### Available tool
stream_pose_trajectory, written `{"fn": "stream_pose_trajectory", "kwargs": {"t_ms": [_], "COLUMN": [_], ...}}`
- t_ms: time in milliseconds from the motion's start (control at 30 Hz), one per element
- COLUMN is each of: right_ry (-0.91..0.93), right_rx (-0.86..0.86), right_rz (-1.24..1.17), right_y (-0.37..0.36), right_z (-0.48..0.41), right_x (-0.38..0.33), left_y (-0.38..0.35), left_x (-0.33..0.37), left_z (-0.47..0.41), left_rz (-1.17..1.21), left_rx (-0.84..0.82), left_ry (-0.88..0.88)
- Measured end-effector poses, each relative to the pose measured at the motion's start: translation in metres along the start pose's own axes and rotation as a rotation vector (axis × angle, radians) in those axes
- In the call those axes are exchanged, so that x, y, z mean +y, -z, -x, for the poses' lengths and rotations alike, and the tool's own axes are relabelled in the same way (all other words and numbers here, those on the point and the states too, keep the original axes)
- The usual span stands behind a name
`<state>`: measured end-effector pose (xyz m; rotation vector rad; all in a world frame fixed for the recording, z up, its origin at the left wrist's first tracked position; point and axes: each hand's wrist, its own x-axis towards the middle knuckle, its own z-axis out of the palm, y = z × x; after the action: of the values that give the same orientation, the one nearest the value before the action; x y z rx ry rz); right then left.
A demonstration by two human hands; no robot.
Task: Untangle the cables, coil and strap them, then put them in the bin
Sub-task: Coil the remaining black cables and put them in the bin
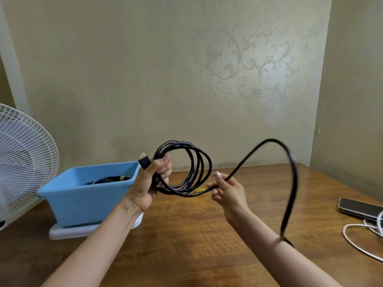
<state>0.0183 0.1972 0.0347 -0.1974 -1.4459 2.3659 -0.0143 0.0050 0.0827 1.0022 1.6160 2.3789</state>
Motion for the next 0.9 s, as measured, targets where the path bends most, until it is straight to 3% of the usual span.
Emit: {"fn": "stream_pose_trajectory", "kwargs": {"t_ms": [67,200,233,300,367,433,500,633,767,900], "right_ry": [-0.121,-0.157,-0.158,-0.147,-0.107,-0.03,0.055,0.161,0.106,0.121], "right_rx": [0.073,0.174,0.162,0.122,0.066,0.03,-0.011,-0.208,-0.507,-0.854], "right_rz": [-0.154,-0.222,-0.3,-0.373,-0.216,0.084,0.348,0.581,0.679,0.975], "right_y": [0.007,0.028,0.029,0.023,0.012,0.001,-0.002,0.001,-0.01,-0.007], "right_z": [-0.007,-0.023,-0.026,-0.03,-0.029,-0.022,-0.017,-0.018,-0.007,-0.006], "right_x": [-0.003,-0.013,-0.017,-0.02,-0.019,-0.02,-0.026,-0.041,-0.048,-0.056], "left_y": [0.002,0.016,0.02,0.024,0.018,0.008,-0.001,0.001,-0.009,-0.013], "left_x": [0.003,0.01,0.011,0.01,0.005,-0.002,-0.003,0.001,-0.007,-0.006], "left_z": [0.0,0.0,0.0,-0.001,-0.004,-0.005,-0.004,-0.005,-0.001,0.0], "left_rz": [0.05,0.236,0.335,0.567,0.631,0.564,0.449,0.309,0.03,-0.13], "left_rx": [0.063,0.154,0.106,-0.149,-0.357,-0.421,-0.408,-0.334,-0.352,-0.345], "left_ry": [-0.03,-0.051,-0.012,0.143,0.275,0.362,0.449,0.623,0.681,0.678]}}
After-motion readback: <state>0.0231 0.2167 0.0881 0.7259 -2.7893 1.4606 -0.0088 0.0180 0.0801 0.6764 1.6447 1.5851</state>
